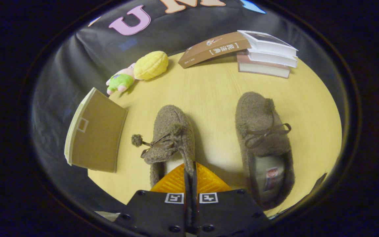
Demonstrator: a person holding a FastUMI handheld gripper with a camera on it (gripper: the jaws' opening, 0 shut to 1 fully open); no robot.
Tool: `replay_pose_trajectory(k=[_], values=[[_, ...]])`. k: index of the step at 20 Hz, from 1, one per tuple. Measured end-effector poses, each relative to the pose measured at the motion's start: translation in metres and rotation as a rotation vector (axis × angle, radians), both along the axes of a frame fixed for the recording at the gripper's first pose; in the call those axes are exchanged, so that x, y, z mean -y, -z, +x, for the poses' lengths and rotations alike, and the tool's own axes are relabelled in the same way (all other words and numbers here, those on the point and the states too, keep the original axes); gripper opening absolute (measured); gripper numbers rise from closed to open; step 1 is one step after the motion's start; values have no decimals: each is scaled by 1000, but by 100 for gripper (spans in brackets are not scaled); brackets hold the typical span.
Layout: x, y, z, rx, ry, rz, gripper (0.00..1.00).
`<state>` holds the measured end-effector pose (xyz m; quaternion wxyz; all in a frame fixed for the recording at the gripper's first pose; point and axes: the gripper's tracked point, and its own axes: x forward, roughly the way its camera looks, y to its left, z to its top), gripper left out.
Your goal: Open the storage box then place both shoes into the box .Put the left shoe in first, then the right shoe, with the right side of both shoes facing outward in a uniform manner.
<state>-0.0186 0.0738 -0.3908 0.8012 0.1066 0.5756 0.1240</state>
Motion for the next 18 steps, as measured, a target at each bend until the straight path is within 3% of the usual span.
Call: replay_pose_trajectory(k=[8,18], values=[[-52,-52,6,6,78,135,3],[-179,-149,34,110,51,306,3]])
